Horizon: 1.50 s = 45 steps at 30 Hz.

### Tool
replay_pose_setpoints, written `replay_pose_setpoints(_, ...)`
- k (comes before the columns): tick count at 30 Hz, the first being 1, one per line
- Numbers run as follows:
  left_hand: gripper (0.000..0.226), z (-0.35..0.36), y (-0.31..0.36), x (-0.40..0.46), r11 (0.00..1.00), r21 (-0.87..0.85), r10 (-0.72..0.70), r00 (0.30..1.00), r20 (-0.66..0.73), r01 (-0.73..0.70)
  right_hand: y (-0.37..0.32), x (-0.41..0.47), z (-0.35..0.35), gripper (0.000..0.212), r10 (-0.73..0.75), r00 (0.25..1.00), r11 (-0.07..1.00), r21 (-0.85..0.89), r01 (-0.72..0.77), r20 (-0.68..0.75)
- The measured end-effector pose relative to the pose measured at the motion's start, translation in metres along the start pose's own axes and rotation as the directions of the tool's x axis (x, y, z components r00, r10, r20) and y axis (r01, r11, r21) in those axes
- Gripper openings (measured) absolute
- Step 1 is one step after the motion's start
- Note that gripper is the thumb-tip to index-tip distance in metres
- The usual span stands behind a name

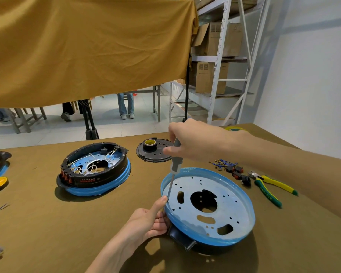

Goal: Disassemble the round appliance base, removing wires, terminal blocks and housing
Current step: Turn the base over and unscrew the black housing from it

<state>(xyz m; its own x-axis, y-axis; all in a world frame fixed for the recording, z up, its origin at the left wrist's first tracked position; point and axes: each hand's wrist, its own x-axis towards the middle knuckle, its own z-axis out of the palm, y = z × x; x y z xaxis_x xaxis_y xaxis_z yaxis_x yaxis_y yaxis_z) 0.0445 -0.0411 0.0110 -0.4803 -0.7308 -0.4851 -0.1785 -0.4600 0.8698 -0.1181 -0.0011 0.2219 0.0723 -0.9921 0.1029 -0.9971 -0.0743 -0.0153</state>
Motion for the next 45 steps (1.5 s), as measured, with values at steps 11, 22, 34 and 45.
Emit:
replay_pose_setpoints(11,0.091,-0.002,-0.003,0.002,1.000,-0.005,0.013,1.000,0.008,-0.013,0.005,0.001,0.003,0.039,-0.004,0.999,0.998,-0.067,0.001,-0.036)
replay_pose_setpoints(22,0.096,-0.003,-0.003,0.005,1.000,-0.004,-0.004,1.000,0.009,0.004,0.005,0.000,0.004,0.030,-0.084,0.996,0.996,0.035,0.085,-0.043)
replay_pose_setpoints(34,0.097,-0.005,-0.007,0.009,1.000,0.000,0.010,1.000,0.005,-0.010,0.013,-0.003,0.000,0.024,-0.107,0.994,0.991,0.088,0.104,0.026)
replay_pose_setpoints(45,0.092,-0.008,-0.007,0.009,1.000,-0.022,0.006,0.999,0.042,-0.005,0.009,-0.001,-0.001,0.023,-0.118,0.993,0.987,0.111,0.116,0.013)
